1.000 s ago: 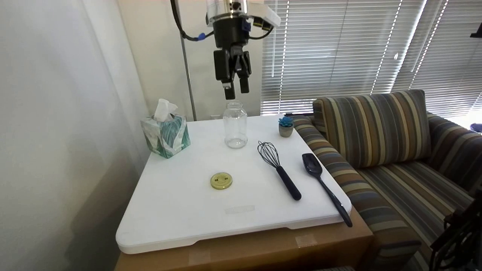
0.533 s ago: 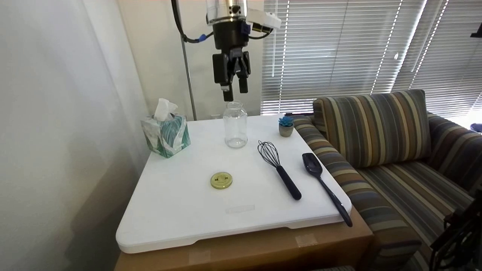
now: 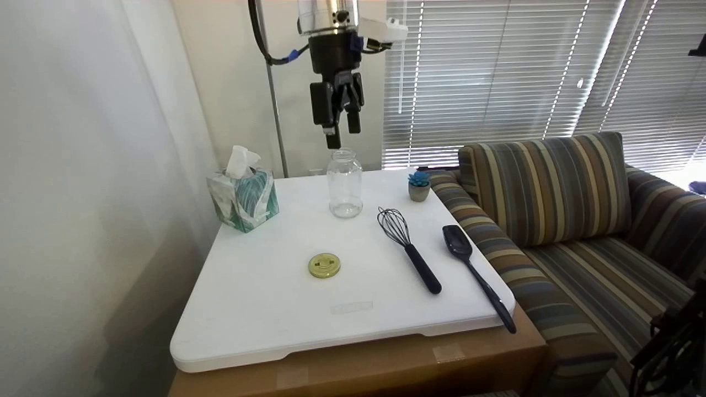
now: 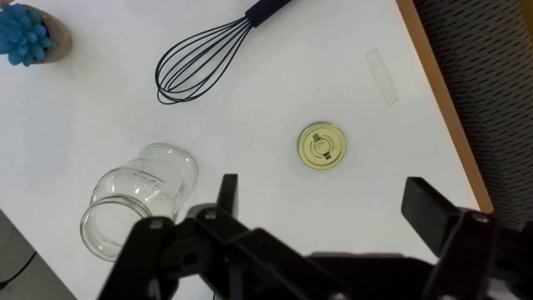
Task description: Uncover the jar and put the whisk and the spoon inside the jar
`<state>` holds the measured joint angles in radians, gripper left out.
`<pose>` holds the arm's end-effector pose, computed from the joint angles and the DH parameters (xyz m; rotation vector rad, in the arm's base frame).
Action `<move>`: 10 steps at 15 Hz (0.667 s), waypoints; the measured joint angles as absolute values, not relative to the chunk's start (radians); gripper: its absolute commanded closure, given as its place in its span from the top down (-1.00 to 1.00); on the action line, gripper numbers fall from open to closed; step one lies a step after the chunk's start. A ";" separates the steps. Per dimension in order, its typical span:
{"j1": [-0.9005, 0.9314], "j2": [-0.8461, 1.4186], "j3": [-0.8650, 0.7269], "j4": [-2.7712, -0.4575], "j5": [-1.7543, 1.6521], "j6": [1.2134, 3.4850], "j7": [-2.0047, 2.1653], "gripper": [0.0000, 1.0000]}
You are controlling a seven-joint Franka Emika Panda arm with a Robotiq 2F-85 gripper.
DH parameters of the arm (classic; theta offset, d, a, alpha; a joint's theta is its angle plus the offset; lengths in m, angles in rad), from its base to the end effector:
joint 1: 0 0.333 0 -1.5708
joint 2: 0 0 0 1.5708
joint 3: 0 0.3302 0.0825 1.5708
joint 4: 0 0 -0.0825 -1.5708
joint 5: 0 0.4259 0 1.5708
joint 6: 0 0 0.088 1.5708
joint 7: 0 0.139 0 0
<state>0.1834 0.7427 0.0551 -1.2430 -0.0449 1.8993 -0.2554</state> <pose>0.7639 0.1714 0.2787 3.0390 0.7716 -0.1339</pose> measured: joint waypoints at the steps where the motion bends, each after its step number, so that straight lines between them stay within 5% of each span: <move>1: 0.187 0.743 0.055 -1.245 -0.070 1.924 -0.247 1.00; 10: 0.265 0.681 0.004 -1.454 -0.219 2.184 0.196 1.00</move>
<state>0.2652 0.6808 0.0045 -1.4536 -0.2192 2.1844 0.1963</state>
